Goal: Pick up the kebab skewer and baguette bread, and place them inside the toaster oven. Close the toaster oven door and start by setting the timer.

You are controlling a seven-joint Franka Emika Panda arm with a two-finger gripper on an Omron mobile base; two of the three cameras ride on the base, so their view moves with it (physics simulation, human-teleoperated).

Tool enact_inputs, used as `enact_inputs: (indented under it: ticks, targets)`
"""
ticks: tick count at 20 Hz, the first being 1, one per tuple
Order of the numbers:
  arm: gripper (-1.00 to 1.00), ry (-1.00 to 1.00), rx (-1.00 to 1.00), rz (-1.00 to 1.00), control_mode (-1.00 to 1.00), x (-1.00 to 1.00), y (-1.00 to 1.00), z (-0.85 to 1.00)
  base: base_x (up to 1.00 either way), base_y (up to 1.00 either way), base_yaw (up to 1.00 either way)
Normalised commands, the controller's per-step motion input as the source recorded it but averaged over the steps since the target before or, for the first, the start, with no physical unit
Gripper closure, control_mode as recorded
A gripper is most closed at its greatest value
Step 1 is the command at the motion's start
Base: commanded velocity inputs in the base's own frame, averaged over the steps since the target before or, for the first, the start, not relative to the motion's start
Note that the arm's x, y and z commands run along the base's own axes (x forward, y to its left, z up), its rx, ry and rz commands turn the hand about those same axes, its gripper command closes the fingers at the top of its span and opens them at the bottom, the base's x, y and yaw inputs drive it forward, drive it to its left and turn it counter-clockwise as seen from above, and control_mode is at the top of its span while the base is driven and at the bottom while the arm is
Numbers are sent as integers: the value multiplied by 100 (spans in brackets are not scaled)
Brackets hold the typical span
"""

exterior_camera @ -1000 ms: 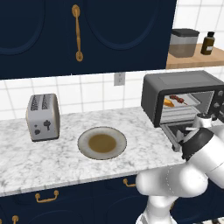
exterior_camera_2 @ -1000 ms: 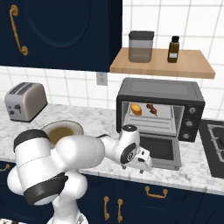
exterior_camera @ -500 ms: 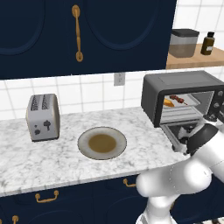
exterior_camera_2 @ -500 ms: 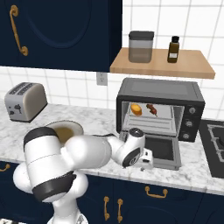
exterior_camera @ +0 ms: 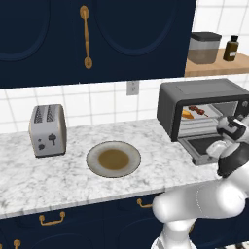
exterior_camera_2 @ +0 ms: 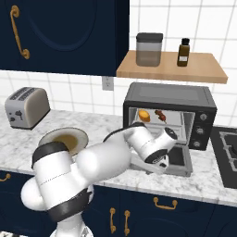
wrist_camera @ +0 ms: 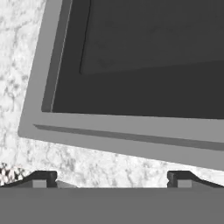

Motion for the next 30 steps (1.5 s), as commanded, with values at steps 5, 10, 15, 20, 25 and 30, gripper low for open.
enact_inputs:
  ticks: [5, 10, 15, 20, 25, 30]
  targets:
    - [-100, -72, 0, 0, -100, 37, 63, 0, 0, 0, 0]
    - [-100, -61, 0, 0, -100, 64, 47, 10, 0, 0, 0]
    - [-100, -34, 0, 0, -100, 40, 22, 55, 0, 0, 0]
    - [-100, -10, -2, 0, -100, 33, 16, 81, 0, 0, 0]
    - [-100, 0, -3, 0, -100, 73, 20, 27, 0, 0, 0]
    - [-100, -5, 0, 0, -100, 40, 24, 49, 0, 0, 0]
